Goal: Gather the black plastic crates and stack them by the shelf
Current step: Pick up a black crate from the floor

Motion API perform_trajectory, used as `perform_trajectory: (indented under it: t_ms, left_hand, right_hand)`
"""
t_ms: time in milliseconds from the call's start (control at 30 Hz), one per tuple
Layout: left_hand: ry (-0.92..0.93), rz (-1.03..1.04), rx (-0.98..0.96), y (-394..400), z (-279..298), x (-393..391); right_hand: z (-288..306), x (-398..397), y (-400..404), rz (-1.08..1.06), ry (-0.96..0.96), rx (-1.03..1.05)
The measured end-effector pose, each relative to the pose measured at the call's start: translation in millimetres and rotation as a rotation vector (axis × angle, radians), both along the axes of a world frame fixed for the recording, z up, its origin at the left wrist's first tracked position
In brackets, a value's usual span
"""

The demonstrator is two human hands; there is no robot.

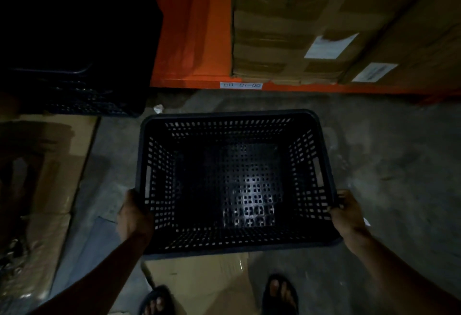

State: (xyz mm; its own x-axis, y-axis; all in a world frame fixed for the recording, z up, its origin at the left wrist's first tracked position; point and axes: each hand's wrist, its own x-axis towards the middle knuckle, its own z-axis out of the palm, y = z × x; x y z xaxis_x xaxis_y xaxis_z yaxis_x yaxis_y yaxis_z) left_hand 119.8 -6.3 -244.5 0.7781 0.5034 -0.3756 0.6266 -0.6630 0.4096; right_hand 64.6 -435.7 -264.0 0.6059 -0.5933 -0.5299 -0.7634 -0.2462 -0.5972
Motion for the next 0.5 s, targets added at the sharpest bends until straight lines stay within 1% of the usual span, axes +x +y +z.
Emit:
perform_trajectory:
  t_ms: [100,200,267,367,500]
  left_hand:
    - [-0.075,-0.082,-0.056,-16.5,-4.5,46.7]
    - [-0.093,-0.149,-0.053,-42.2,-4.1,90.3]
    - [-0.079,-0.157,-0.063,-60.4,-4.1,112.3]
    - [-0.035,-0.170,-0.054,-76.3,-14.8,128.1]
    - [-0.023,-0.183,0.019,-79.4,-22.0,122.9]
  right_hand:
    - [8.9,20.6,-19.2,-0.074,-0.039,0.024]
    - [3.6,40.0,-40.9,-0.137,-0.074,0.050]
    - [-5.5,52.1,-54.2,-0.158,-0.069,0.016]
    - [-16.0,66.2,-67.8,-0.182,-0.037,-0.053]
    - [-17.9,73.4,-67.3,-0.161,0.009,-0.149]
